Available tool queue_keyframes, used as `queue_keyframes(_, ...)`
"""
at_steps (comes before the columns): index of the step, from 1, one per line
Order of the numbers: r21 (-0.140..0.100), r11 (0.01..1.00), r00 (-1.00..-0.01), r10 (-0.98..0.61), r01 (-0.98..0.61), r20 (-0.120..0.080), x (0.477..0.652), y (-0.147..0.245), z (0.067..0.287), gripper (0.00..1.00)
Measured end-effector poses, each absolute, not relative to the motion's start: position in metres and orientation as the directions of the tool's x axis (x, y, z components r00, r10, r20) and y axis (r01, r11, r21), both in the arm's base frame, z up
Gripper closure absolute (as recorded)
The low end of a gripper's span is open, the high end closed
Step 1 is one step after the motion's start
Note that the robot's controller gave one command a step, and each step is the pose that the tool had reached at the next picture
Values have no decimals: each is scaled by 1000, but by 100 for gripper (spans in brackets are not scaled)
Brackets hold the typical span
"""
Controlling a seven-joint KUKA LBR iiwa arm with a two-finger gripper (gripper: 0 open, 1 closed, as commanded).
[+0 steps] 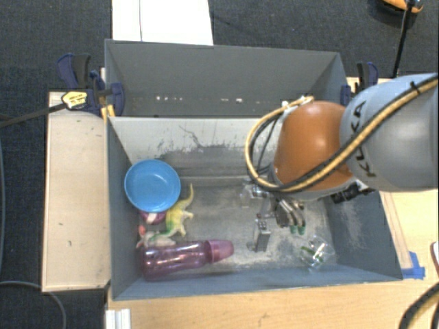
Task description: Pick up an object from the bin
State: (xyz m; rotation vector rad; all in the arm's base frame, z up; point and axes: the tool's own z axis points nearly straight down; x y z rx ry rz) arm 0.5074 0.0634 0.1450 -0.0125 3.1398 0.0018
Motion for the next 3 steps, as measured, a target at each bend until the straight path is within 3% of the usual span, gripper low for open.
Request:
queue_keyframes(1, -2, 999, -999, -46, -46, -3, 512, 79, 134, 0)
queue_keyframes(2, 2, 988, -988, -152, -152, -6, 505, 109, 84, 0)
queue_keyframes(3, -2, 961, -961, -278, -278, 1, 489, 115, 64, 0)
